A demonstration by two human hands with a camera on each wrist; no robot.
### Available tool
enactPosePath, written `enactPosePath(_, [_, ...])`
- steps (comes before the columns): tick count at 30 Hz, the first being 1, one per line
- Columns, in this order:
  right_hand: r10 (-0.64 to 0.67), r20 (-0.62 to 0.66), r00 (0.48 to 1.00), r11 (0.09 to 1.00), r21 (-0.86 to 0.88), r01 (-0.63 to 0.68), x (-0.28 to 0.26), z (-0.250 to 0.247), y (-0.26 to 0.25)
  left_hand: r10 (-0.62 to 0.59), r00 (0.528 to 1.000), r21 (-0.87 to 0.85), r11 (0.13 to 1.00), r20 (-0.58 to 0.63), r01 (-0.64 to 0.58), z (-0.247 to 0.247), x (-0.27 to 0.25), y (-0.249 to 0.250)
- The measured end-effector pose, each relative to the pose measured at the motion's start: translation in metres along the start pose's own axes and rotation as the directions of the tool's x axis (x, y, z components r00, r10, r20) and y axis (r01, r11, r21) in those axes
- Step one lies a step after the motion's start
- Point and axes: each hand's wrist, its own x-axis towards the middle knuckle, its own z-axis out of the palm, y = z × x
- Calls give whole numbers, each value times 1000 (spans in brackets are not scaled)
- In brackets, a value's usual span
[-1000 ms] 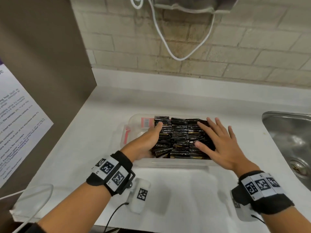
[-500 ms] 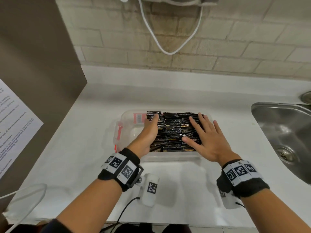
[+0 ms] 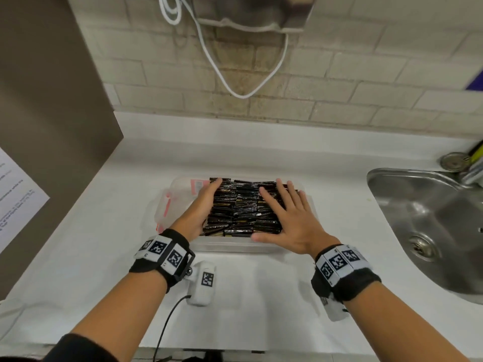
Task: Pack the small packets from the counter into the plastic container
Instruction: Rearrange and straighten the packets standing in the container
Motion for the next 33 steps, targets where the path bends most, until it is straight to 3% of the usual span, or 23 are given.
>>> enactPosePath(3, [-59, 30, 998, 997, -45, 60, 8, 2, 0, 1, 1000, -18, 1000, -1, -1, 10, 3, 0])
enactPosePath(10, [-16, 14, 1000, 1000, 1, 16, 18, 12, 3, 54, 995, 81, 995, 83, -61, 9, 3, 2])
enactPosePath(13, [7, -16, 1000, 999, 39, -7, 17, 13, 4, 85, 986, 265, 957, 142, -121, -4, 3, 3])
enactPosePath(15, [15, -20, 1000, 999, 47, -14, 17, 14, 4, 123, 987, 412, 898, 108, -157, -13, 1, -2])
enactPosePath(17, [19, -26, 999, 999, 43, -18, 18, 15, 4, 229, 963, 551, 789, 144, -270, -19, -4, -11])
enactPosePath(21, [22, -4, 1000, 999, 37, -21, 20, 15, 5, 278, 904, 814, 406, 323, -416, -23, -6, -26])
enactPosePath(29, [-18, 63, 998, 998, -60, 22, 28, 11, 10, 321, 855, 902, 4, 407, -431, -21, 24, -10])
enactPosePath(33, [-47, 16, 999, 993, -107, 48, 34, 11, 14, 319, 801, 862, -189, 507, -470, -18, 39, -6])
